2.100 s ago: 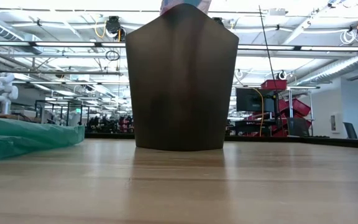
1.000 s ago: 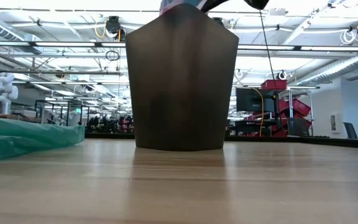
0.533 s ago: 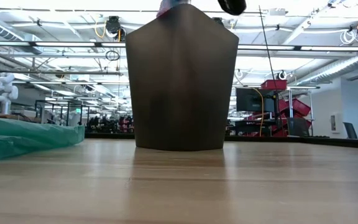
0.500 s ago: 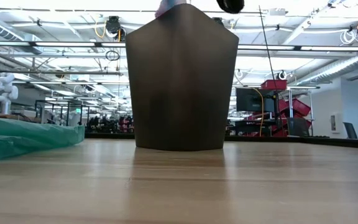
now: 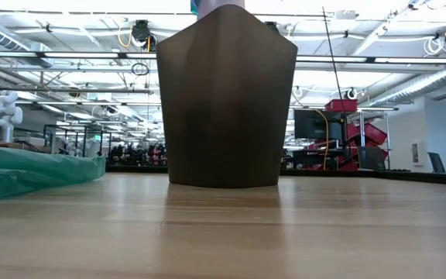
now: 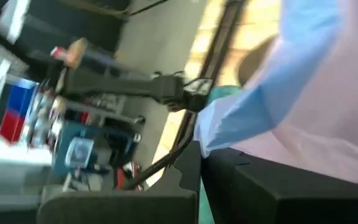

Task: Place trash/remove bag and relplace
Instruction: Close the trash bag

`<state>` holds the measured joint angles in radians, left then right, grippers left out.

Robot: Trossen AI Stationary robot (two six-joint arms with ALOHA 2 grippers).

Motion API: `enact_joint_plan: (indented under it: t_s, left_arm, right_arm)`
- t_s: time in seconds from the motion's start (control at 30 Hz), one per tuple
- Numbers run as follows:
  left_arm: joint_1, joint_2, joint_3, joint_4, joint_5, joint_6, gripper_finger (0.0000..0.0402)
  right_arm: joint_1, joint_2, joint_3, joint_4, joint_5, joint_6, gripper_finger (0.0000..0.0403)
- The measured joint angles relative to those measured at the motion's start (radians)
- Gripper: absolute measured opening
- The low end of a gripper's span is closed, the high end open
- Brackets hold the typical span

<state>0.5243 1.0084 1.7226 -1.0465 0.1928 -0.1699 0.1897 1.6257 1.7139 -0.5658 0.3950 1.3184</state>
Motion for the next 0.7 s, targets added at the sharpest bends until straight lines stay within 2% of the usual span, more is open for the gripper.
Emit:
enact_joint_plan:
  t_s: [0.1, 0.27, 0.7]
  left_arm:
    - [0.000, 0.000, 0.000, 0.000, 0.000, -0.004, 0.0189]
    - [0.000, -0.002, 0.000, -0.001, -0.015, 0.002, 0.0189]
    - [0.000, -0.003, 0.000, -0.003, -0.028, 0.047, 0.0189]
  right_arm:
    - [-0.011, 0.000, 0.043, -0.100, 0.020, 0.156, 0.0000]
    - [-0.025, 0.001, 0.059, -0.091, 0.004, 0.327, 0.0000]
    - [-0.123, -0.001, 0.059, 0.276, -0.121, 0.726, 0.0000]
